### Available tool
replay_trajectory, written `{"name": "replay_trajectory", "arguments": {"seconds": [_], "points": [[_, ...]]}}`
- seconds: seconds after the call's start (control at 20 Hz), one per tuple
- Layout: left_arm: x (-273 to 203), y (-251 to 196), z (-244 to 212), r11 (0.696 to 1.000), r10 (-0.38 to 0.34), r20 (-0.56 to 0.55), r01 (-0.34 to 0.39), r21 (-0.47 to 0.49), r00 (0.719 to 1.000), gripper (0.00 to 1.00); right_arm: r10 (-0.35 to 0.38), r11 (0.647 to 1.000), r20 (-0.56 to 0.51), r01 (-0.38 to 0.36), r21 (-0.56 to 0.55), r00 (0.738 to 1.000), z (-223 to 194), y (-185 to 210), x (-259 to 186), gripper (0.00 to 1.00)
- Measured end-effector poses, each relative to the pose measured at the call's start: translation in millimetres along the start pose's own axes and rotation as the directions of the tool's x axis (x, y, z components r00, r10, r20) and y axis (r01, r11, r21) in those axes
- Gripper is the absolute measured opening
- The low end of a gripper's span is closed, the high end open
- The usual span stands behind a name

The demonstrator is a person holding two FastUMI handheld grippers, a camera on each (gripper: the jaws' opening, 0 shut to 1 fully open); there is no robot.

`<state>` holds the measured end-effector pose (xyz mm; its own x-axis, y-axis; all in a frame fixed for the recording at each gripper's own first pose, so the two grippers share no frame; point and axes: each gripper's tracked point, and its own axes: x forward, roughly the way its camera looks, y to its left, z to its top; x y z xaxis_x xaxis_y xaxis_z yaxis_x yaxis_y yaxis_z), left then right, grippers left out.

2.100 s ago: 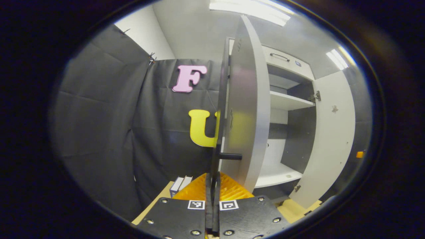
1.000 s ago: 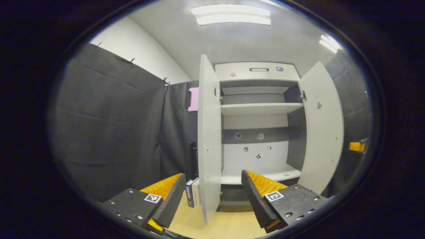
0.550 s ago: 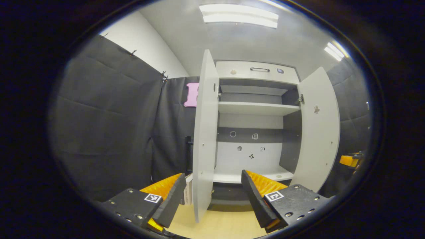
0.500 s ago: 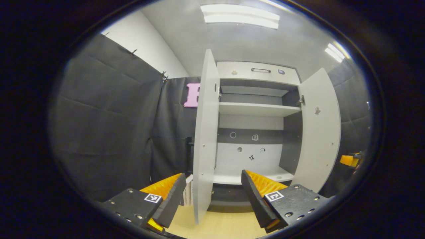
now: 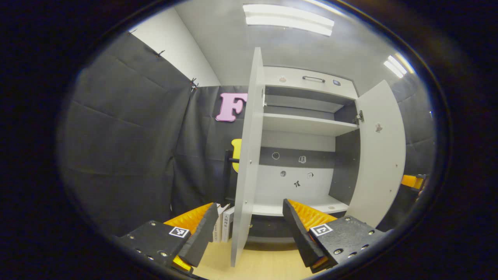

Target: Open the right door of the double-door shoe cabinet with the right hand, and open the left door with the left hand.

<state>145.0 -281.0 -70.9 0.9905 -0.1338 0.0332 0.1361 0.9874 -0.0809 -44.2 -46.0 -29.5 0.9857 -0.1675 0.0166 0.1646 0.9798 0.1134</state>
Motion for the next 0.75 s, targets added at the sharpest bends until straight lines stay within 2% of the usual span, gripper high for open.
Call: {"name": "replay_trajectory", "arguments": {"seconds": [0.15,0.3,0.4,0.5,0.6,0.7,0.75], "points": [[2.9,19.3,-16.7,0.999,0.049,-0.016,-0.050,-0.001,0.999,0.97,-0.039,0.999,-0.025,0.039,0.006,0.999,-20.5,12.7,-5.0,0.96],[1.1,24.7,-32.1,0.995,0.089,-0.022,-0.089,-0.045,0.996,0.98,-0.056,0.998,-0.075,0.059,0.032,0.996,-46.1,27.7,-12.4,0.96],[2.4,22.6,-41.6,0.995,0.084,-0.020,-0.085,-0.058,0.996,0.98,-0.079,0.996,-0.099,0.081,0.020,0.992,-60.2,32.5,-19.8,0.96],[4.0,11.7,-52.5,0.997,0.050,-0.007,-0.050,-0.052,0.999,0.98,-0.104,0.994,-0.095,0.102,-0.028,0.990,-68.4,32.4,-27.7,0.98],[4.1,0.3,-70.1,0.999,0.019,-0.025,-0.020,-0.042,1.000,0.95,-0.108,0.991,-0.091,0.101,-0.083,0.990,-71.9,32.9,-33.2,0.98],[2.4,-13.2,-81.7,0.999,0.001,-0.030,-0.002,-0.032,1.000,0.98,-0.106,0.988,-0.072,0.097,-0.122,0.992,-70.1,30.6,-32.5,0.98],[1.8,-23.0,-85.4,0.999,-0.014,-0.020,0.013,-0.033,1.000,0.98,-0.099,0.987,-0.070,0.089,-0.137,0.993,-71.6,29.1,-31.1,0.92]]}}
